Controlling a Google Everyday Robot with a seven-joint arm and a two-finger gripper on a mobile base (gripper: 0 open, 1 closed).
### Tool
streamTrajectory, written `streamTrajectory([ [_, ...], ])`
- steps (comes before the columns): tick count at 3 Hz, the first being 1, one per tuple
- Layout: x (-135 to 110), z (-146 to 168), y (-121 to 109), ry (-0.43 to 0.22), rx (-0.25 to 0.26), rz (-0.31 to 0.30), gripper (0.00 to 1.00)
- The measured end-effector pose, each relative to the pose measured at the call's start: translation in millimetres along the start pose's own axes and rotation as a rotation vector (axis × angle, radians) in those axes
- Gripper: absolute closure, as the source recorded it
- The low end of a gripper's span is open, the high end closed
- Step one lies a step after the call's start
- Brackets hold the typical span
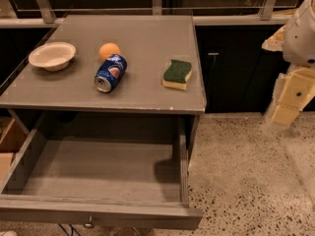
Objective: Place pepsi can into top drawer
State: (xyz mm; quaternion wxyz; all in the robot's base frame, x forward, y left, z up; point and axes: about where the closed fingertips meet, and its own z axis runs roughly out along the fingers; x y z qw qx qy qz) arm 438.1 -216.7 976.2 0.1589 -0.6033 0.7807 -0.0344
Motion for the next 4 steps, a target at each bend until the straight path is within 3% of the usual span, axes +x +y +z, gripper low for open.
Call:
streamTrajectory([
  [1,0,0,0,0.0,0.0,0.0,0.0],
  [2,-16,2,-4,0.004,0.002,-0.035,0.0],
  [3,-47,6,-10,-0.008,-0.001,-0.091,0.0],
  [4,-48,8,-10,-0.004,0.002,-0.086,0.0],
])
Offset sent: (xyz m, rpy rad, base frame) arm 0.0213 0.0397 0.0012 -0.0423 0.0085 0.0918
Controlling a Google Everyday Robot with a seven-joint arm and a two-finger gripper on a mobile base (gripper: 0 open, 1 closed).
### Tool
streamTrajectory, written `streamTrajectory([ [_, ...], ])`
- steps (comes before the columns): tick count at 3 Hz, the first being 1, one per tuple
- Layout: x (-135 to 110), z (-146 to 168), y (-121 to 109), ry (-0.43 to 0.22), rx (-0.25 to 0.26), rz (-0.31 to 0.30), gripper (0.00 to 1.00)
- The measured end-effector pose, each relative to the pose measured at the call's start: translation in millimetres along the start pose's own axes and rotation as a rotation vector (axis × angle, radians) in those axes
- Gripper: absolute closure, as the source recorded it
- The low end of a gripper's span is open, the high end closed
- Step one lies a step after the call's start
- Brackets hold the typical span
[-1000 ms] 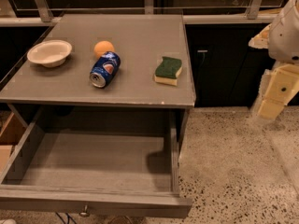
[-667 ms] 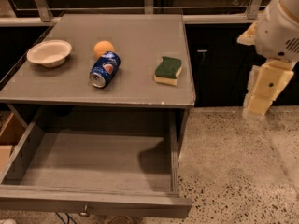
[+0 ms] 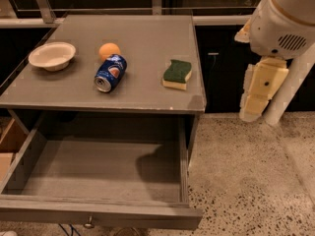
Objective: Place pepsi can into top drawer
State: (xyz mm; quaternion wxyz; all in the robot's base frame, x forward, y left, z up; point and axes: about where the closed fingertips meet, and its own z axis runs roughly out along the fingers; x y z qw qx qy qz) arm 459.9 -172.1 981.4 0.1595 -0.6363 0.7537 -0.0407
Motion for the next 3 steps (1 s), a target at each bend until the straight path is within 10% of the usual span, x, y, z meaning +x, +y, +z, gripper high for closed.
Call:
streamTrajectory([
  [3,-46,44,-27,-0.02,0.075,0.177,0.0],
])
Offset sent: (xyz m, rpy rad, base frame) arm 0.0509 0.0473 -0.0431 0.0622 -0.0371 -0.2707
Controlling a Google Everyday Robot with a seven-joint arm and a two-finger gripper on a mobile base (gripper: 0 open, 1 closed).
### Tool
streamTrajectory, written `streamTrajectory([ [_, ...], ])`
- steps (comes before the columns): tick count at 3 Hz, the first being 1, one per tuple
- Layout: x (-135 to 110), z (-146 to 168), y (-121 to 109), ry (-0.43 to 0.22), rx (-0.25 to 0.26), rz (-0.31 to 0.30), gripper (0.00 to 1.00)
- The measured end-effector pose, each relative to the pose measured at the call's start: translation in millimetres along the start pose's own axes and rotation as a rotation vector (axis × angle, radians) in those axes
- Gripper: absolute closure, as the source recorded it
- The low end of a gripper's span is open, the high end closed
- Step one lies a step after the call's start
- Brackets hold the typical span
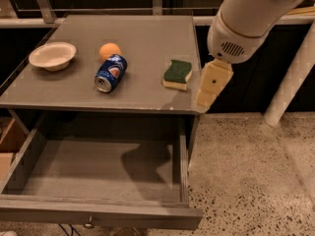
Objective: Place pepsi can into top drawer
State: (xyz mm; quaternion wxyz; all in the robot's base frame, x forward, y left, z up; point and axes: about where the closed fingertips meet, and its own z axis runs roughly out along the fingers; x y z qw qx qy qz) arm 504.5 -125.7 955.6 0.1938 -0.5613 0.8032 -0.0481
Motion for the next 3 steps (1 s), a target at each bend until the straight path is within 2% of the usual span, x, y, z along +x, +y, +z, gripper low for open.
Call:
streamTrajectory([
  [1,-3,1,-2,-0.007,0.004,0.012,0.0],
  [2,-28,6,-11,-0.057,0.007,-0.011,0.0],
  [3,-67,8,-25,-0.107,0.015,-0.057,0.0],
])
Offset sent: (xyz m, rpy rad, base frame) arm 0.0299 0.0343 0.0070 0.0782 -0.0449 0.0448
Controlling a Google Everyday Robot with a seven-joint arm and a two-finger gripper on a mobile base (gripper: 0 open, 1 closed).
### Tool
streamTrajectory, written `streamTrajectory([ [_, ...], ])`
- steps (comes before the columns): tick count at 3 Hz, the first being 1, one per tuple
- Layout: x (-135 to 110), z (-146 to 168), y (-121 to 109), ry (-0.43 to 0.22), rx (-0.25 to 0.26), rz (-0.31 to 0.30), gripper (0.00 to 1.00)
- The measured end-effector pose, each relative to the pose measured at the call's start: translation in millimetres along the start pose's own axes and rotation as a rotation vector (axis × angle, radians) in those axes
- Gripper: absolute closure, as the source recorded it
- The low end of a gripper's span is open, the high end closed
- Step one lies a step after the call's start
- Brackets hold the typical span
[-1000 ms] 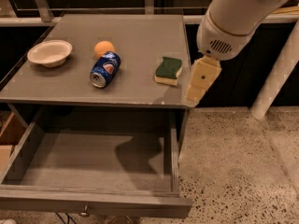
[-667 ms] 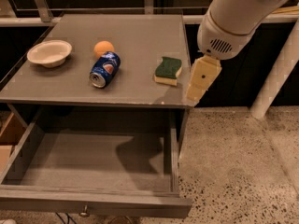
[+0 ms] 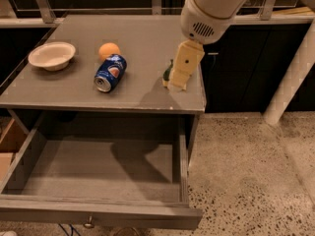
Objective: Place pepsi can into top drawer
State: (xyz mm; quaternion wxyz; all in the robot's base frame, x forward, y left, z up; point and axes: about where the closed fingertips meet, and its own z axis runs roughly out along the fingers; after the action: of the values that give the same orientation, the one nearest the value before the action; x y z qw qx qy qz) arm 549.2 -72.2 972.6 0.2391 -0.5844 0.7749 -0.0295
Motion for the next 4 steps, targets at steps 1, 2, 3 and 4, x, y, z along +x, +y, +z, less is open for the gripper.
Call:
streamTrajectory([
  [1,-36,19,-12,-0.036,-0.022,-0.048,0.0],
  [2,-55,34,-18,-0.056,-0.039,-0.07,0.0],
  [3,-71,49,-24,-0.071,-0.056,-0.093,0.0],
  [4,-89,60,-28,-0.076,-0.064,-0.13,0.0],
])
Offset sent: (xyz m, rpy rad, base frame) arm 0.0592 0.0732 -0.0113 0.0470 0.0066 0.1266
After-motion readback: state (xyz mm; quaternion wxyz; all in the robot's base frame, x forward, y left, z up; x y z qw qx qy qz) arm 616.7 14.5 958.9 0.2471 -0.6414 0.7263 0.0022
